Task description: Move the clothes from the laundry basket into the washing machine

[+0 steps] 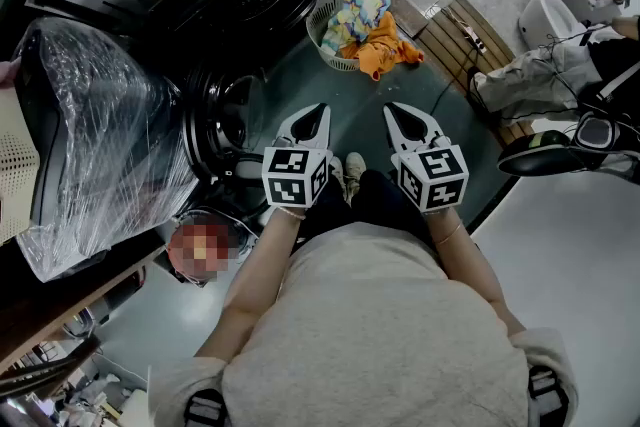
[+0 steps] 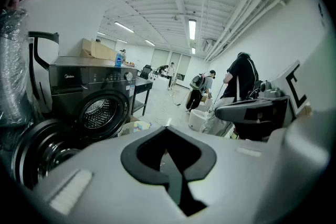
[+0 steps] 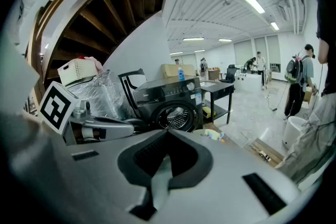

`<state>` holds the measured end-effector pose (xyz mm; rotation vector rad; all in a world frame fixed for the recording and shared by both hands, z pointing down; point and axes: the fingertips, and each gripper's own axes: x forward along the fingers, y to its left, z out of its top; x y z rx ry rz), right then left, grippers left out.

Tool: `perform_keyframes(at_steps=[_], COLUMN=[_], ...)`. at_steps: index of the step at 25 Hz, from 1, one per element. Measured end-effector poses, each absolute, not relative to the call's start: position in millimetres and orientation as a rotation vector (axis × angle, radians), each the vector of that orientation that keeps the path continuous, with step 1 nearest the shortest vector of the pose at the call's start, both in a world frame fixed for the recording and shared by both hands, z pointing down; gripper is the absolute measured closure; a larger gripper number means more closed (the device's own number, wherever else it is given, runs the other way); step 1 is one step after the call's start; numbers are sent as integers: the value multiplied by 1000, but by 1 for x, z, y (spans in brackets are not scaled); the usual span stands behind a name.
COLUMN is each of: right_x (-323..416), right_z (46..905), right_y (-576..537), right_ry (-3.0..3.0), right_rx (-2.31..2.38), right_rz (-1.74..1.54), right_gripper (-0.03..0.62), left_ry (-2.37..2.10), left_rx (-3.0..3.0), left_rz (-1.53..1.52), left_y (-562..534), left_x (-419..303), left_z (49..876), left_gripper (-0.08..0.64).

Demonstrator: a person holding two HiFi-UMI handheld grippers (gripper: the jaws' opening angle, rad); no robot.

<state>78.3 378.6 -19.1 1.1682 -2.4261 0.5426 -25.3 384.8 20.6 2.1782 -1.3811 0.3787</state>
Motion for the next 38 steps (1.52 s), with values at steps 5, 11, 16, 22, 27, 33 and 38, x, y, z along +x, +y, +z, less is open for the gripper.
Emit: perform_keyframes(at_steps=[5,11,16,22,27,33,38], right_x=[81,71,64,54,62,73,87], right_z=[-21,-26,-40,-38,-20,1,18], right_y=[373,368,358,352,337,296,234], right_ry=[-2421,-2429,-2487,-2463,-2403,-2372,-2383], right_rx=[1188,1179,1239,1231,1244,1231,1188], right_rz=[538,514,536,530,553,574,600], right_gripper=[586,586,586,586,586,586,586], left_ry=[-1399,-1415,-1396,-1346,-1328,-1302,-1295], left_rx=[2163,2156,2195,2226,2209,2177,2179], left_rz=[374,376,340,349,363,412,441], left_y=[379,375,369,356,337,295,236], left_x=[-28,-34,-39,-49,-53,-48,-29], left_z=[21,18,8,12,24,52,63], left_gripper=[551,551,551,551,551,551,551])
